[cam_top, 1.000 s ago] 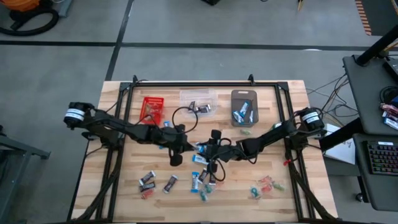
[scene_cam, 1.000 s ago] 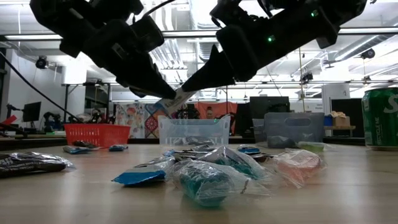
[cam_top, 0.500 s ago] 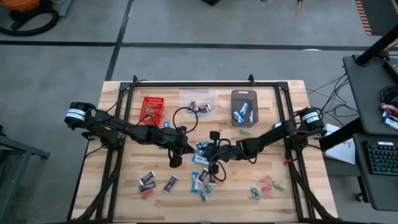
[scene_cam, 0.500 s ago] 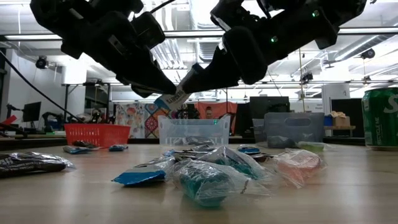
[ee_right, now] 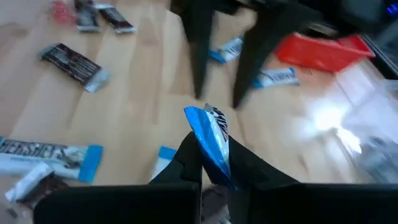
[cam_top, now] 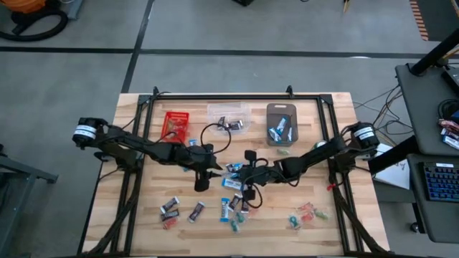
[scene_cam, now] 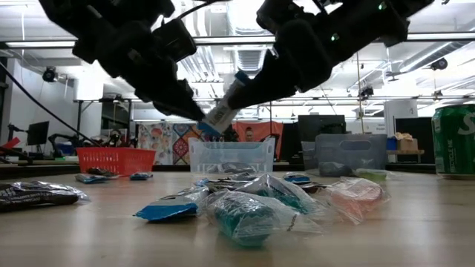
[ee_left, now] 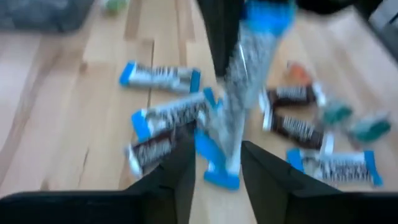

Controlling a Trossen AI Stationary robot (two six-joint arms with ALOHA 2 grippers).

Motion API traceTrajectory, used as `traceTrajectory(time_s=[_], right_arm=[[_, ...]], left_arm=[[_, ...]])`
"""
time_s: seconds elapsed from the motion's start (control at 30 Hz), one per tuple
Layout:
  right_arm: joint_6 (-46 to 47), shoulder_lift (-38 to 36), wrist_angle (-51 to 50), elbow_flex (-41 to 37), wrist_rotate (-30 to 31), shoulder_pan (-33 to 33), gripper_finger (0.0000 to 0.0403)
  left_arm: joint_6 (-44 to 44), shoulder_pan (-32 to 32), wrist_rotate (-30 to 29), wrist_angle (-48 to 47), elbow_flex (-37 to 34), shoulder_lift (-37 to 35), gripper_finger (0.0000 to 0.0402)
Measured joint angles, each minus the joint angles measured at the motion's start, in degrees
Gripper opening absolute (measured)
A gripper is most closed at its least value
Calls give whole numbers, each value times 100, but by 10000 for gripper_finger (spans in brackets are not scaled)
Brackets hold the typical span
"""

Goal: Sort candy
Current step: Put the white chocolate bar into the black bin

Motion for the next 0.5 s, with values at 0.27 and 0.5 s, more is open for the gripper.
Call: traceTrajectory(time_s=[0.27, 0.5], right_arm=[[1110, -904, -3015, 408, 2094, -458, 22], [3964, -1532, -5177, 488, 3182, -1323, 23]], left_arm=[[1, 0, -349, -1891, 585, -105, 138], [-26, -4, -385, -1667, 631, -111, 139]])
